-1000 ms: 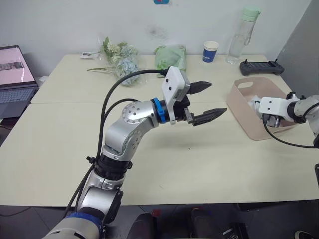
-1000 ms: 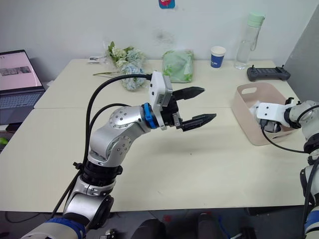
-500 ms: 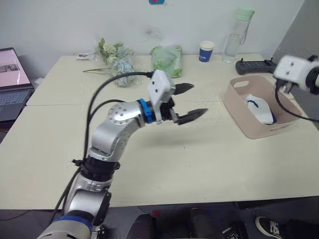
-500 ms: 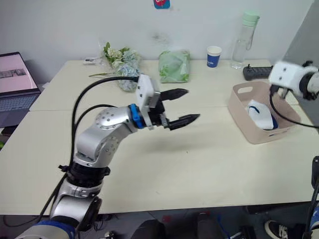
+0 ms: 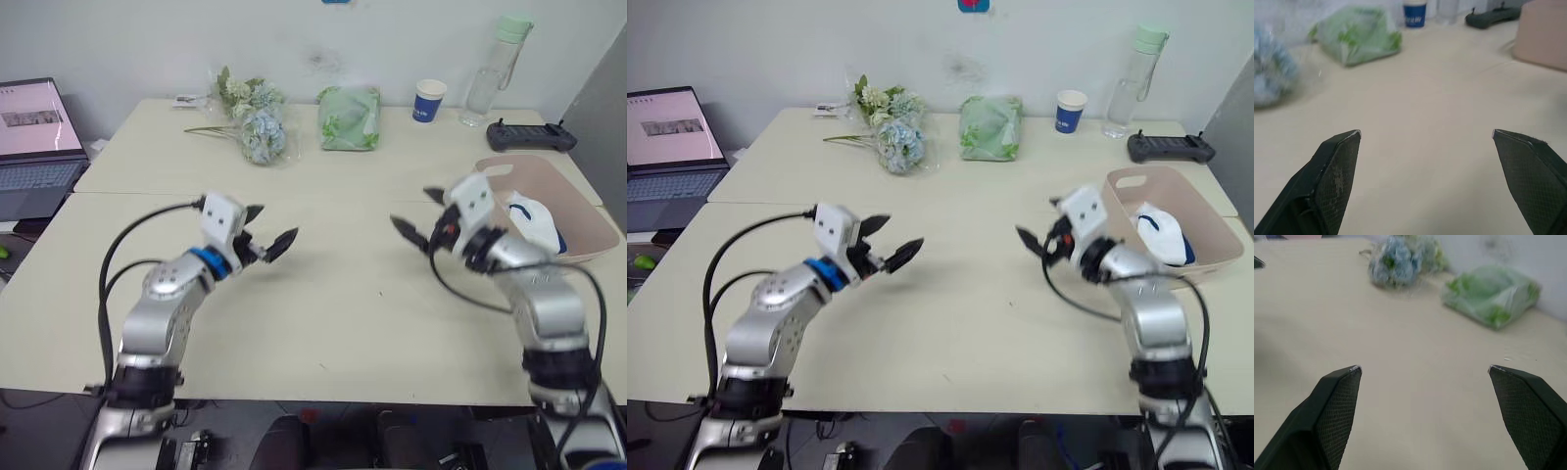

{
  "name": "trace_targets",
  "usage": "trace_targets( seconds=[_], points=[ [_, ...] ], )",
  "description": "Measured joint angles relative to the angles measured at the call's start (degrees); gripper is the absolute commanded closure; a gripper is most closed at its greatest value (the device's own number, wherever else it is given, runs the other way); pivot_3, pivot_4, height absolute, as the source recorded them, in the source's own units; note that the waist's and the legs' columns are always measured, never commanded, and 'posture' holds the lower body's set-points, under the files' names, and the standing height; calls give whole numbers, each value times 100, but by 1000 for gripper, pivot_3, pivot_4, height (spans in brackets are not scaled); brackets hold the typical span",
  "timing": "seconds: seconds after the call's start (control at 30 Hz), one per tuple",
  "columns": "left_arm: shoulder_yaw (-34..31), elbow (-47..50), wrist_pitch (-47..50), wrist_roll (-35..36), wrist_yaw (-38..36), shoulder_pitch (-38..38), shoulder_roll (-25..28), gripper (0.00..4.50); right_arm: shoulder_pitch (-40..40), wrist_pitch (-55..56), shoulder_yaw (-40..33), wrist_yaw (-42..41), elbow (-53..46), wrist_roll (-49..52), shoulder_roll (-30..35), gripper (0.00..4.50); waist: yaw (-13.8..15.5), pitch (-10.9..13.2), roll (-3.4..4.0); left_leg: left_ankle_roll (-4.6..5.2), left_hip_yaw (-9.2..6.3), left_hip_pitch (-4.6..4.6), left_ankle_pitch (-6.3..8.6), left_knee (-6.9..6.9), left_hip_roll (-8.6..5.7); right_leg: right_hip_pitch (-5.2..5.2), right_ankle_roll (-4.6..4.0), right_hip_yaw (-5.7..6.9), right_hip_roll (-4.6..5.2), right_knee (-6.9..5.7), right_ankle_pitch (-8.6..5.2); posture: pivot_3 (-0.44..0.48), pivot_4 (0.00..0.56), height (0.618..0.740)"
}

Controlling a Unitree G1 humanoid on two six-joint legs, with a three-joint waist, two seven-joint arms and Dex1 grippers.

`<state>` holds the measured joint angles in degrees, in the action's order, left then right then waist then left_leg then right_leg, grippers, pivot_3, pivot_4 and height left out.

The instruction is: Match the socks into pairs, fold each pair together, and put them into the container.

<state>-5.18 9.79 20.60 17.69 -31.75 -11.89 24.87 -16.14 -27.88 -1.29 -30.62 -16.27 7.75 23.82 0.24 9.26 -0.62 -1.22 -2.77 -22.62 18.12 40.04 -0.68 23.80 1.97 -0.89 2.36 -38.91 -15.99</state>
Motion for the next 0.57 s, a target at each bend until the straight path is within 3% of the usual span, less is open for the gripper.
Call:
trace_targets(
  seconds=[0.23, 0.57],
  points=[
    [78, 525, -118, -531, 720, 1337, -276, 0, 1717, 535, -257, 624, -570, -194, -279, 31, -47, -1, 2, 24, 3, 80, 14, -22, 16, -54, 0, -2, -22, -6, -1, 0, 150, 740],
    [96, 556, -518, -852, 985, 1743, -461, 0, 1990, 925, -379, 757, -646, -200, -328, 31, -62, -4, 2, 24, 5, 86, 14, -21, 19, -61, 0, -3, -29, -4, -1, 0, 150, 740]
  ],
)
